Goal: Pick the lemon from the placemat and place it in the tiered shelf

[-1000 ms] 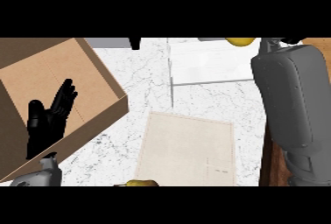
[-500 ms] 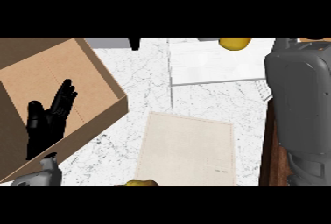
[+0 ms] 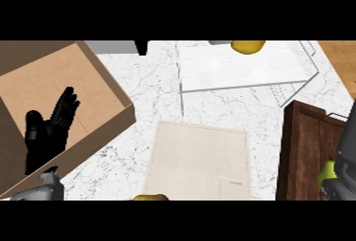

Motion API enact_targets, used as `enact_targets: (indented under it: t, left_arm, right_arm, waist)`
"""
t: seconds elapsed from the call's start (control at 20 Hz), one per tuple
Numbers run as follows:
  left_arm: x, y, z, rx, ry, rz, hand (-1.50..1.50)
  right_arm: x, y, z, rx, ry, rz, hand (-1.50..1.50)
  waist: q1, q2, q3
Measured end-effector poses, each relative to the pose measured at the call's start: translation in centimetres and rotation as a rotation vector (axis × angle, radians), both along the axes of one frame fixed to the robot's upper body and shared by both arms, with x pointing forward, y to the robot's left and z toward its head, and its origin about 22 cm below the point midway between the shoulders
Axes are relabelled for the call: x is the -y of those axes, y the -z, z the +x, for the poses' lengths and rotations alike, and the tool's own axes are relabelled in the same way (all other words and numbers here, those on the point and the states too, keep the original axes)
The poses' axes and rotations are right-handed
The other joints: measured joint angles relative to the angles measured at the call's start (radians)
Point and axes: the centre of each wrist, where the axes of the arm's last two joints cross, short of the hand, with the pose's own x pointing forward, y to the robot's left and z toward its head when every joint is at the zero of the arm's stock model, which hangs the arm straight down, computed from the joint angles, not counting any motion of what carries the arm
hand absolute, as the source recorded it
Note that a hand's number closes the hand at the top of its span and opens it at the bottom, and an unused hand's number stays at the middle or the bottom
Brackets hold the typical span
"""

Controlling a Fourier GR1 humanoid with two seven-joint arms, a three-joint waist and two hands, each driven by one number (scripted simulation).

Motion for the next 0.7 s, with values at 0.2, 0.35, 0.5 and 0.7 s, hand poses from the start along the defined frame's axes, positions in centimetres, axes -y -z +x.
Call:
enact_targets:
  t: [0.2,0.35,0.5,0.7]
  left_arm:
    - [-0.5,0.2,-0.5,-0.007,-0.023,0.002,0.00]
    - [-0.8,0.2,-0.9,-0.008,-0.034,0.002,0.00]
    - [-1.1,0.3,-1.2,-0.010,-0.048,0.001,0.00]
    - [-1.4,0.3,-1.5,-0.010,-0.060,0.003,0.00]
  right_arm:
    - [3.3,-0.7,-2.1,-0.045,0.029,0.074,-1.50]
    - [6.3,-0.6,-3.8,-0.114,0.046,0.095,-1.50]
    - [9.0,-0.2,-5.9,-0.162,0.043,0.098,-1.50]
    - [12.4,0.0,-9.1,-0.224,0.042,0.059,-1.50]
  waist:
    - [-0.020,-0.006,0.001]
    - [-0.034,-0.008,0.000]
    - [-0.047,-0.011,0.001]
    - [-0.060,-0.012,0.000]
